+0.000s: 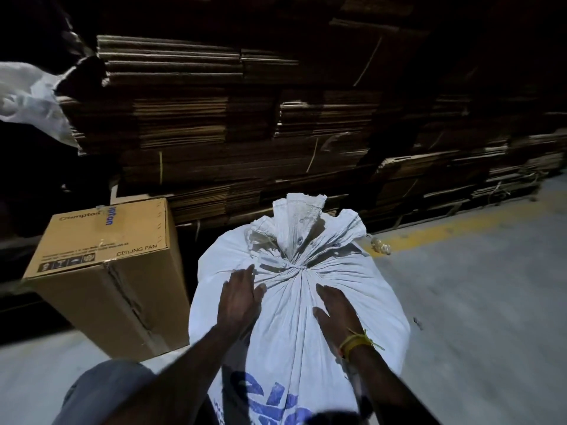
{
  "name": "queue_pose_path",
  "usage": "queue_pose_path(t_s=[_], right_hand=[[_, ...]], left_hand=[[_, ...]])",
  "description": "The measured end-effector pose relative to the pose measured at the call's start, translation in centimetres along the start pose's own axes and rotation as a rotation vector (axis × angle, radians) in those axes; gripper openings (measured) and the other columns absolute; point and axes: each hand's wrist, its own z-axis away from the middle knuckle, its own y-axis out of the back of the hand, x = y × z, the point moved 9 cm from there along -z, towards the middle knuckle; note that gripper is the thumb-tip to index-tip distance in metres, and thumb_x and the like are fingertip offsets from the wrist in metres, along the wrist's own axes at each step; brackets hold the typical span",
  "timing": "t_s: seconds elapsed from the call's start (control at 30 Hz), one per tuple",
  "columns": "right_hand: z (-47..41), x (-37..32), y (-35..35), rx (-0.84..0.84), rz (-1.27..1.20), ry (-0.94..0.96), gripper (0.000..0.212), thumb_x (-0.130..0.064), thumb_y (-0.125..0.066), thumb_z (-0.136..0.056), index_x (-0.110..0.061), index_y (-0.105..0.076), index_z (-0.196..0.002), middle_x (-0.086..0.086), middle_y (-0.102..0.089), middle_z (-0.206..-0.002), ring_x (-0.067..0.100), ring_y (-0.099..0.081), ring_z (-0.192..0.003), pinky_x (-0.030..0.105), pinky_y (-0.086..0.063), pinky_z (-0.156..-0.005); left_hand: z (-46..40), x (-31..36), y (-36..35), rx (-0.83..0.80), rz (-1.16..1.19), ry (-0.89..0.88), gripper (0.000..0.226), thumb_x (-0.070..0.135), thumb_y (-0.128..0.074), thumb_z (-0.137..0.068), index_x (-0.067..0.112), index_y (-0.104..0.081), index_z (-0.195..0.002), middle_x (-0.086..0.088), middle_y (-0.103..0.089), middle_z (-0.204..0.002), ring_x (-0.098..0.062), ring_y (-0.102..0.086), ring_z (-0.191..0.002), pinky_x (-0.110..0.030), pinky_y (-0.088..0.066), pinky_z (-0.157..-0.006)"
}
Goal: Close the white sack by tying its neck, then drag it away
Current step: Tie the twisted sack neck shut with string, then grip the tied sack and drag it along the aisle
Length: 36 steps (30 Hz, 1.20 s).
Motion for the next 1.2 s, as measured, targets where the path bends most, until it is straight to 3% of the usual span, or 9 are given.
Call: queue_pose_path(t_s=[0.17,0.27,0.37,0.57,0.83,0.97,1.03,1.1,1.2], right_hand=[[1.1,0.7,1.8,0.022,0.009,-0.098,0.058,-0.031,-0.064,-0.085,-0.025,-0.046,-0.139,0.000,-0.044,-0.142,0.019,-0.043,-0.133,0.036,-0.034,-0.112],[-0.1,4.5,1.4,0.036,-0.083,-0.202,0.068,-0.055,-0.056,-0.071,-0.035,-0.044,-0.135,-0.002,-0.047,-0.140,0.020,-0.049,-0.130,0.046,-0.046,-0.101],[-0.9,6.3,1.2,0.061,-0.105,-0.222,0.068,-0.058,-0.056,-0.068,-0.035,-0.045,-0.131,-0.001,-0.050,-0.137,0.021,-0.051,-0.129,0.050,-0.049,-0.097],[-0.7,2.0,3.3,0.058,-0.008,-0.229,0.060,-0.041,-0.062,-0.084,-0.022,-0.044,-0.139,0.006,-0.044,-0.142,0.024,-0.049,-0.130,0.047,-0.043,-0.103],[-2.7,1.6,2.1,0.009,0.224,-0.261,0.067,-0.050,-0.051,-0.090,-0.021,-0.032,-0.147,0.006,-0.034,-0.152,0.026,-0.027,-0.142,0.039,-0.026,-0.113],[-4.0,2.5,0.8,-0.009,0.330,-0.273,0.069,-0.056,-0.049,-0.089,-0.020,-0.032,-0.147,0.007,-0.039,-0.149,0.026,-0.031,-0.140,0.039,-0.023,-0.115],[-4.4,2.8,0.0,-0.021,0.421,-0.276,0.069,-0.060,-0.047,-0.087,-0.022,-0.037,-0.144,0.007,-0.044,-0.144,0.027,-0.036,-0.135,0.040,-0.025,-0.112],[-4.6,2.6,-0.5,0.022,0.420,-0.260,0.064,-0.064,-0.042,-0.084,-0.023,-0.053,-0.133,0.008,-0.056,-0.130,0.031,-0.047,-0.124,0.041,-0.033,-0.104],[-5.2,3.2,-0.7,0.055,0.414,-0.271,0.053,-0.061,-0.039,-0.087,-0.027,-0.060,-0.122,0.003,-0.063,-0.120,0.028,-0.052,-0.116,0.039,-0.034,-0.097]], left_hand=[[1.0,0.3,-0.8,-0.257,-0.148,0.042,0.069,0.045,-0.044,-0.099,0.017,-0.017,-0.156,-0.011,-0.019,-0.163,-0.029,-0.014,-0.151,-0.048,-0.019,-0.119],[1.3,1.0,0.0,-0.296,-0.187,0.044,0.070,0.044,-0.048,-0.097,0.016,-0.021,-0.154,-0.012,-0.021,-0.162,-0.028,-0.016,-0.150,-0.049,-0.022,-0.118],[1.3,1.4,0.5,-0.296,-0.219,0.034,0.067,0.044,-0.046,-0.097,0.014,-0.025,-0.152,-0.012,-0.024,-0.160,-0.027,-0.019,-0.149,-0.048,-0.023,-0.117],[0.4,1.6,0.5,-0.310,-0.210,0.025,0.070,0.049,-0.044,-0.098,0.012,-0.022,-0.154,-0.012,-0.021,-0.162,-0.027,-0.014,-0.151,-0.046,-0.020,-0.119],[-1.9,0.2,-1.5,-0.310,-0.220,-0.026,0.072,0.052,-0.041,-0.099,0.014,-0.019,-0.155,-0.007,-0.010,-0.165,-0.024,-0.002,-0.153,-0.044,-0.014,-0.121],[-3.6,-1.0,-3.1,-0.362,-0.253,-0.078,0.072,0.059,-0.034,-0.098,0.019,-0.019,-0.156,-0.001,-0.010,-0.166,-0.021,-0.002,-0.153,-0.046,-0.010,-0.122],[-4.1,-1.4,-3.6,-0.326,-0.316,-0.100,0.068,0.060,-0.035,-0.096,0.021,-0.032,-0.151,-0.003,-0.034,-0.157,-0.024,-0.021,-0.150,-0.049,-0.018,-0.119],[-4.2,-0.9,-3.8,-0.218,-0.387,-0.150,0.056,0.058,-0.036,-0.092,0.024,-0.056,-0.133,-0.001,-0.060,-0.126,-0.028,-0.053,-0.125,-0.050,-0.035,-0.107],[-4.4,0.4,-3.4,-0.035,-0.456,-0.226,0.036,0.047,-0.043,-0.091,0.023,-0.070,-0.097,0.001,-0.065,-0.087,-0.028,-0.063,-0.082,-0.044,-0.042,-0.085]])
